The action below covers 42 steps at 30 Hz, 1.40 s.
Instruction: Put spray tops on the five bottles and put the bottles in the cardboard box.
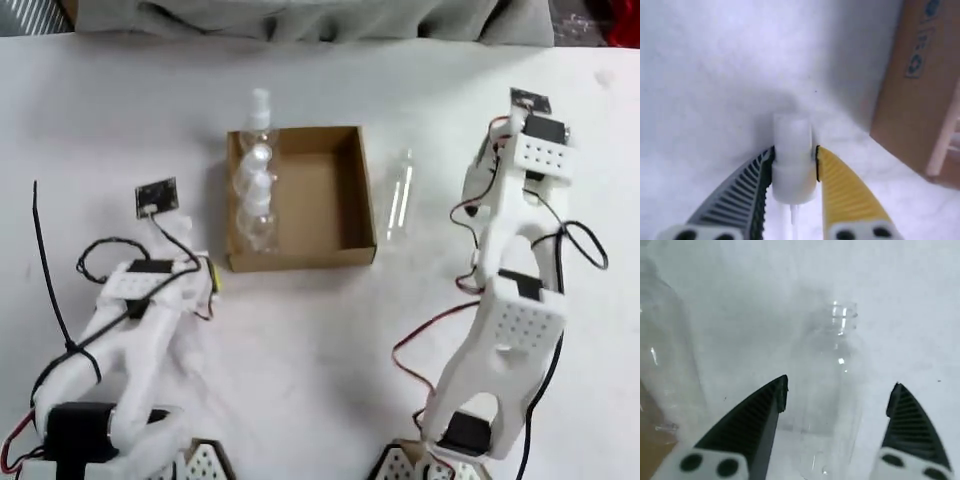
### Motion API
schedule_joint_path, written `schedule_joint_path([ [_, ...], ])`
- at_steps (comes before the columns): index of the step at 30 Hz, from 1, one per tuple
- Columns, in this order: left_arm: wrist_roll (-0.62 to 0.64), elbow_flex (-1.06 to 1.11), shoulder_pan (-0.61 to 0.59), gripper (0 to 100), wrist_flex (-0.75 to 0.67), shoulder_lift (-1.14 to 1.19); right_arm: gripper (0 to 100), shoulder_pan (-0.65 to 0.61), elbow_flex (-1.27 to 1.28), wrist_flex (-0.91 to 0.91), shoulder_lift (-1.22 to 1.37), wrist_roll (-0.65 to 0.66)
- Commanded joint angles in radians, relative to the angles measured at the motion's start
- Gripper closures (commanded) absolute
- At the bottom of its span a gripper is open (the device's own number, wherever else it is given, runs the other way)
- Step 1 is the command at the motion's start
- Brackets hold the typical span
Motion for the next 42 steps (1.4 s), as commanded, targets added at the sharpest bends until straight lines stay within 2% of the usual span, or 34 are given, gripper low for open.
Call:
schedule_joint_path([
  [1, -0.009, -0.038, 0.013, 98, 0.006, -0.004, 71.5, 0.002, -0.118, 0.022, 0.044, -0.017],
  [4, -0.009, -0.038, 0.013, 98, 0.006, -0.004, 71.5, 0.012, -0.172, 0.024, 0.107, -0.089],
  [7, -0.009, -0.038, 0.013, 98, 0.006, -0.004, 72.6, 0.012, -0.212, 0.024, 0.150, -0.107],
  [13, -0.009, -0.038, 0.013, 98, 0.006, -0.004, 91.4, 0.022, -0.281, 0.018, 0.209, -0.107],
  [15, -0.009, -0.038, 0.013, 98, 0.006, -0.004, 98.1, 0.033, -0.321, 0.024, 0.216, -0.054],
  [17, -0.009, -0.038, 0.013, 98, 0.006, -0.004, 97.7, 0.041, -0.374, 0.068, 0.208, 0.017],
  [20, -0.009, -0.038, 0.013, 98, 0.006, -0.004, 98.2, 0.058, -0.485, 0.180, 0.173, 0.055],
  [23, -0.009, -0.040, 0.013, 98, 0.006, -0.004, 98.2, 0.088, -0.508, 0.180, 0.101, 0.064],
  [32, -0.009, -0.040, 0.013, 98, 0.006, -0.004, 98.2, 0.088, -0.141, 0.177, -0.280, 0.140],
  [42, -0.009, -0.038, 0.008, 98, 0.006, -0.004, 98.1, 0.044, 0.265, 0.177, -0.676, 0.141],
])
